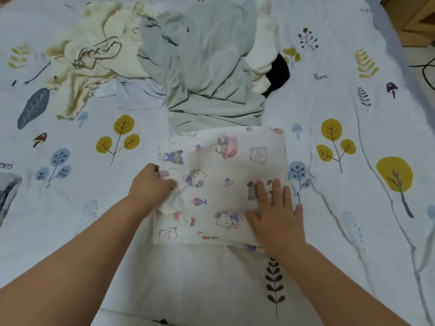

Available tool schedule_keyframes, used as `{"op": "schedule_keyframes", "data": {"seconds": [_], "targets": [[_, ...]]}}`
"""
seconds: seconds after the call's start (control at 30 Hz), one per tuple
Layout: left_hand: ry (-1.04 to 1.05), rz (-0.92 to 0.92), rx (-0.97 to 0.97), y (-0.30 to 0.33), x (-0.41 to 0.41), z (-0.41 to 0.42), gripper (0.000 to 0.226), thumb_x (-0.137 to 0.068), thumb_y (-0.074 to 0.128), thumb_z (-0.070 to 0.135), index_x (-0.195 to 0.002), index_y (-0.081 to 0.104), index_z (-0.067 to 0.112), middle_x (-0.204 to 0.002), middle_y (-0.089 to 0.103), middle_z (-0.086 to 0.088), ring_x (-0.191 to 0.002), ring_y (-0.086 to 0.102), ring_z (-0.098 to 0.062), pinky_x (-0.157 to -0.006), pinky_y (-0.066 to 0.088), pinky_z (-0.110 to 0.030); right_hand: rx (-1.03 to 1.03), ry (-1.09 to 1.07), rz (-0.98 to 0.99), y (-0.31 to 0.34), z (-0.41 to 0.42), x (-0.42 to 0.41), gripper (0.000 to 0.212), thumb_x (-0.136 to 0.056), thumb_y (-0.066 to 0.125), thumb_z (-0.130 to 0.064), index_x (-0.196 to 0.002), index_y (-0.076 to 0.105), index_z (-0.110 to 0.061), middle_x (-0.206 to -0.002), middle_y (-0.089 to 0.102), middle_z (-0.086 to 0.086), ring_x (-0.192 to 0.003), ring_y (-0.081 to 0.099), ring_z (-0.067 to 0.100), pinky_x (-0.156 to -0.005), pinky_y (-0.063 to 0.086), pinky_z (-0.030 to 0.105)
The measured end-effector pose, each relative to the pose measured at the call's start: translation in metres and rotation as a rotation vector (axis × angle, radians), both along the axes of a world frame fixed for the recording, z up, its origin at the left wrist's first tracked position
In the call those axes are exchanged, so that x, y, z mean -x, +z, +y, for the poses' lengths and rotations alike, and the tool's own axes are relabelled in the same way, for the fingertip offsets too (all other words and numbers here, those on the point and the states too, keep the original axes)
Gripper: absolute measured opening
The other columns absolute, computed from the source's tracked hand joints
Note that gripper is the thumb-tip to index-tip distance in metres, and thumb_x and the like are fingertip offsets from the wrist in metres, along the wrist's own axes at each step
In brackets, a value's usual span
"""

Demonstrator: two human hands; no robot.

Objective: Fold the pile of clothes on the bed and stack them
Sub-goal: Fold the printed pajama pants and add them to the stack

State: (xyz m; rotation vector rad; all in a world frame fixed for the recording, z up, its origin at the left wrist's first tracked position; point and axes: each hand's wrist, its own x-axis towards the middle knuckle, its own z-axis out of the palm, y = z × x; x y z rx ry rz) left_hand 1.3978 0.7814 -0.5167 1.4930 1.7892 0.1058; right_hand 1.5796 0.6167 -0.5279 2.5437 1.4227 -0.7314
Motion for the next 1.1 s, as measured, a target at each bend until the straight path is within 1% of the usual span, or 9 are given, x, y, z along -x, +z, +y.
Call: {"op": "schedule_keyframes", "data": {"seconds": [0.13,0.27,0.37,0.43,0.53,0.73,0.8,0.97,1.1], "targets": [[-0.013,0.184,-0.224,0.006,0.010,0.009,0.039,-0.083,0.058,0.016,-0.120,0.052,0.004,-0.110,0.057,-0.017,-0.104,0.053,-0.036,-0.085,0.042,-0.042,-0.179,-0.067,-0.034,0.005,0.008,-0.006,0.061,-0.095,0.029,-0.050,-0.149,0.012,-0.026,-0.158,0.004,0.007,-0.144,0.004,0.027,-0.115,0.015,0.049],[-0.632,0.161,-0.840,0.007,-0.017,-0.008,0.056,-0.079,0.051,0.017,-0.133,0.048,0.005,-0.137,0.043,-0.028,-0.122,0.045,-0.045,-0.095,0.038,-0.055,-0.306,-0.069,-0.054,0.001,0.036,0.000,0.068,-0.093,0.029,-0.052,-0.150,0.002,-0.027,-0.158,-0.008,0.007,-0.144,-0.009,0.027,-0.114,0.001,0.052],[-1.004,0.397,-0.670,-0.013,-0.020,-0.012,0.061,-0.093,0.026,0.044,-0.148,0.025,0.019,-0.156,0.015,-0.014,-0.143,0.016,-0.035,-0.112,0.016,-0.053,-0.242,0.047,-0.050,-0.016,0.045,0.001,0.071,-0.091,0.019,-0.059,-0.147,-0.016,-0.032,-0.154,-0.027,0.001,-0.141,-0.026,0.024,-0.110,-0.014,0.053],[-0.918,0.511,-0.366,-0.034,-0.004,-0.002,0.063,-0.094,0.011,0.055,-0.149,-0.006,0.030,-0.157,-0.015,-0.001,-0.145,-0.013,-0.021,-0.114,0.002,-0.050,-0.175,0.092,-0.024,-0.027,0.041,-0.008,0.070,-0.091,0.016,-0.063,-0.146,-0.017,-0.036,-0.152,-0.030,-0.003,-0.140,-0.029,0.021,-0.110,-0.017,0.051],[-0.844,0.490,-0.287,-0.049,0.015,0.004,0.066,-0.092,0.010,0.057,-0.147,-0.014,0.029,-0.155,-0.022,0.001,-0.143,-0.018,-0.018,-0.115,0.004,-0.049,-0.141,0.117,-0.010,-0.031,0.035,-0.022,0.067,-0.090,0.016,-0.064,-0.147,-0.011,-0.038,-0.155,-0.023,-0.004,-0.142,-0.023,0.018,-0.113,-0.014,0.044],[-0.227,0.056,-0.339,-0.031,0.016,-0.011,0.070,-0.092,0.051,0.034,-0.144,0.018,0.002,-0.134,0.039,-0.024,-0.120,0.041,-0.040,-0.093,0.040,-0.049,-0.498,-0.391,0.135,-0.011,0.036,-0.033,0.045,-0.096,0.039,-0.023,-0.139,0.033,-0.011,-0.141,0.035,0.016,-0.124,0.035,0.028,-0.097,0.035,0.040],[-0.117,0.012,-0.147,-0.028,0.014,-0.008,0.059,-0.092,0.051,0.034,-0.135,0.027,0.002,-0.118,0.055,-0.018,-0.110,0.051,-0.038,-0.086,0.043,-0.041,-0.519,-0.504,0.202,-0.007,0.039,-0.032,0.043,-0.092,0.048,-0.024,-0.130,0.037,-0.007,-0.124,0.046,0.014,-0.100,0.044,0.026,-0.078,0.035,0.032],[0.073,-0.188,0.087,-0.020,0.014,-0.004,0.050,-0.082,0.069,0.034,-0.118,0.048,0.007,-0.116,0.058,-0.009,-0.106,0.057,-0.029,-0.093,0.047,-0.041,-0.325,-0.564,0.277,0.002,0.046,-0.030,0.080,-0.074,0.072,-0.048,-0.129,0.033,-0.005,-0.096,0.049,0.002,-0.094,0.053,0.027,-0.074,0.035,0.030],[0.109,-0.279,0.079,-0.008,0.018,-0.012,0.040,-0.080,0.071,0.030,-0.109,0.050,0.012,-0.112,0.060,-0.007,-0.100,0.059,-0.026,-0.090,0.049,-0.042,-0.266,-0.529,0.298,0.014,0.046,-0.029,0.059,-0.070,0.077,-0.040,-0.102,0.039,-0.009,-0.081,0.047,0.000,-0.079,0.048,0.021,-0.066,0.035,0.030]]}}
